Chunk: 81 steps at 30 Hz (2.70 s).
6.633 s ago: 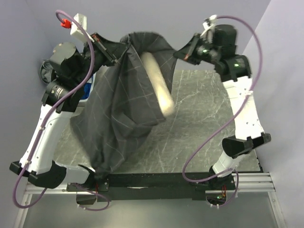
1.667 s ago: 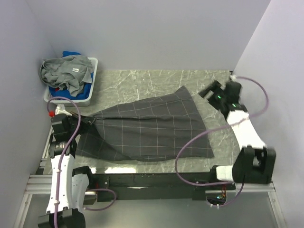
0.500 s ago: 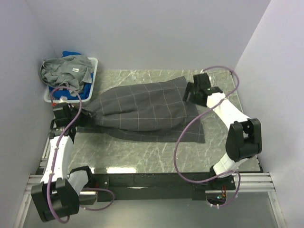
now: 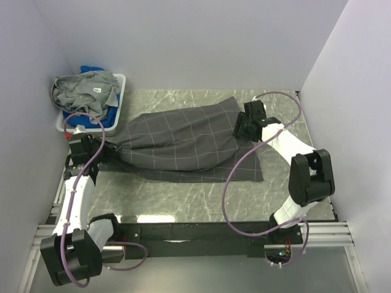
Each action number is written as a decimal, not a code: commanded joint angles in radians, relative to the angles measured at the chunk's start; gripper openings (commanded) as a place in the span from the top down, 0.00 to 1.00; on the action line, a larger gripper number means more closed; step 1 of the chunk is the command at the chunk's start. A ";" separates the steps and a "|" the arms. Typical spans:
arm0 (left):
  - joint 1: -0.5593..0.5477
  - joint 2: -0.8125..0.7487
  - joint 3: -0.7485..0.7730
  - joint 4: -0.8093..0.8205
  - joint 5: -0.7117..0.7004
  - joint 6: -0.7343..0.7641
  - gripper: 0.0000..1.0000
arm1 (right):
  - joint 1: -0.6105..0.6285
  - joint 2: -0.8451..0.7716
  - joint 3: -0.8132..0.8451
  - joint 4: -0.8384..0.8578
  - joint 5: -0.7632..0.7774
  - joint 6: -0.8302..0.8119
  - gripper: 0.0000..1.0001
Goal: Put the pillow into the pillowcase
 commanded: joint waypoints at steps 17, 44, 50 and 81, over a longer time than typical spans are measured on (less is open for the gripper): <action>-0.071 -0.025 0.326 -0.027 0.033 0.059 0.99 | 0.053 -0.048 0.797 -0.427 0.141 -0.059 1.00; -0.122 -0.061 0.048 -0.013 -0.247 -0.002 0.12 | 0.006 0.024 -0.092 0.084 -0.136 0.044 0.23; -0.229 -0.022 -0.030 0.062 -0.277 -0.034 0.35 | -0.038 0.075 0.059 -0.069 0.095 -0.014 1.00; -0.401 0.422 0.179 0.195 -0.320 -0.152 0.36 | 0.891 0.065 0.197 0.064 0.211 0.056 0.45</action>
